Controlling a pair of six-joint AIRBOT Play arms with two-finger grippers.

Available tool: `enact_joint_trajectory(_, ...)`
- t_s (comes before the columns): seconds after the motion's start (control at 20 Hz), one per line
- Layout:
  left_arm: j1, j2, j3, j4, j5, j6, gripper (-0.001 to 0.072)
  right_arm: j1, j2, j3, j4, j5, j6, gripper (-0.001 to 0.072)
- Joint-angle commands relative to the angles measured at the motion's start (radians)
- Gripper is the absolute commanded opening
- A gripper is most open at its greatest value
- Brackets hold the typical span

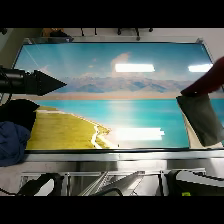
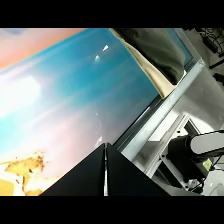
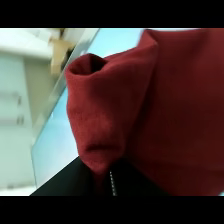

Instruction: Fold the shirts.

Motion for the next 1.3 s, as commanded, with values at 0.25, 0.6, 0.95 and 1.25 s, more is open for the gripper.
enact_joint_trajectory(0.25, 0.000, 0.000, 0.000, 0.000, -0.022, 0.021, 0.0018, -0.204, 0.026, 0.000, -0.505, 0.401, 0.157, 0.0020)
enact_joint_trajectory(0.6, 0.000, 0.000, 0.000, 0.000, -0.023, 0.021, 0.0018, -0.204, 0.025, -0.042, -0.803, 0.506, 0.157, 0.0026)
enact_joint_trajectory(0.95, 0.000, -0.001, 0.000, 0.000, -0.022, 0.039, 0.0018, -0.202, 0.025, -0.071, -0.929, 0.546, 0.161, 0.0549)
enact_joint_trajectory(1.25, 0.000, -0.010, 0.000, -0.001, 0.007, 0.038, 0.0018, -0.200, 0.025, -0.071, -0.546, 0.402, 0.182, 0.0013)
